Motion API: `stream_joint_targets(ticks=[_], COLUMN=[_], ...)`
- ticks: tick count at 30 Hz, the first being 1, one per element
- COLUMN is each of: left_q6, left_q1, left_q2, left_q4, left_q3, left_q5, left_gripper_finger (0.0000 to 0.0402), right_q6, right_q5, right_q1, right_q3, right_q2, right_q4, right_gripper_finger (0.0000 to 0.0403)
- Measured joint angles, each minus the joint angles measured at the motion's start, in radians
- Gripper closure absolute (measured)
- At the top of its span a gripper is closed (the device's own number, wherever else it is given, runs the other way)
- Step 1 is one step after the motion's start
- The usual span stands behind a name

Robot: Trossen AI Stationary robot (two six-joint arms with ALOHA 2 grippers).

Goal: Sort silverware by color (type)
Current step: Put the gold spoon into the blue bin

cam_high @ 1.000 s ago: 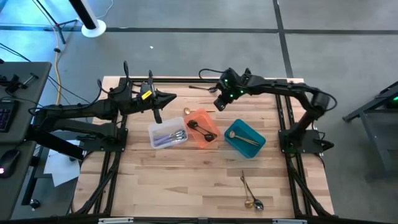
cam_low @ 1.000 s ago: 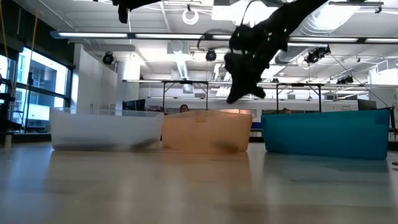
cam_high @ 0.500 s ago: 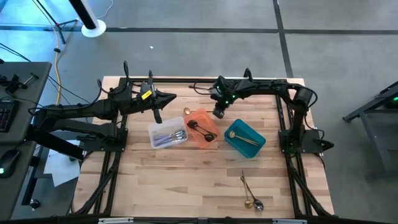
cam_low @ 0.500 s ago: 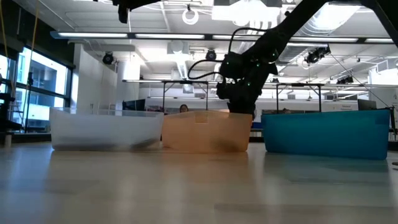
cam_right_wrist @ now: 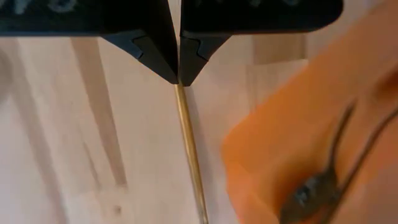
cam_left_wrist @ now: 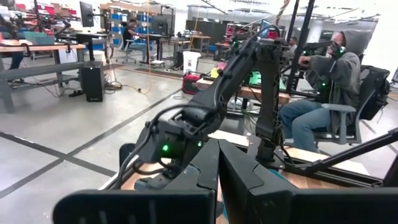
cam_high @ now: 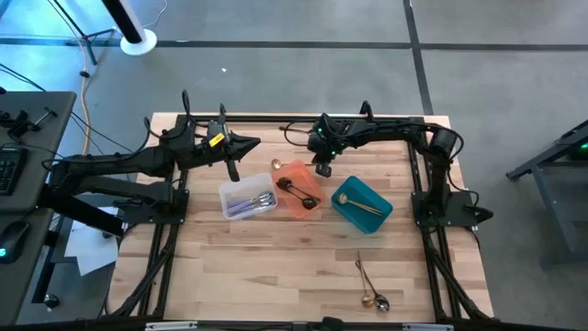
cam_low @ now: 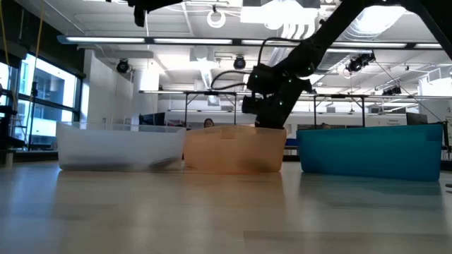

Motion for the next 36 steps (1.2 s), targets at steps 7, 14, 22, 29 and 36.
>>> stream_joint_targets(ticks=[7, 14, 22, 29, 36], left_q6=[0.0, -0.002, 0.0, 0.0, -0.013], left_q1=[0.0, 0.0, 0.0, 0.0, 0.0], left_q2=[0.0, 0.0, 0.0, 0.0, 0.0], left_q4=[0.0, -0.001, -0.001, -0.001, -0.002], left_q3=[0.0, 0.0, 0.0, 0.0, 0.0], left_q5=[-0.001, -0.002, -0.002, -0.002, -0.002], left_gripper_finger=[0.0401, 0.0401, 0.0401, 0.0401, 0.0401], right_q6=[0.004, 0.023, -0.024, -0.047, -0.077], right_q5=[-0.003, 0.016, -0.036, 0.017, 0.035], right_q1=[0.001, 0.001, 0.001, -0.002, 0.001], right_q3=[0.001, 0.001, 0.001, 0.0, -0.001], right_q2=[0.034, 0.033, 0.033, 0.033, 0.056], right_q4=[0.05, 0.056, 0.052, 0.031, 0.074], right_gripper_finger=[0.0403, 0.0403, 0.038, 0.0291, 0.0251])
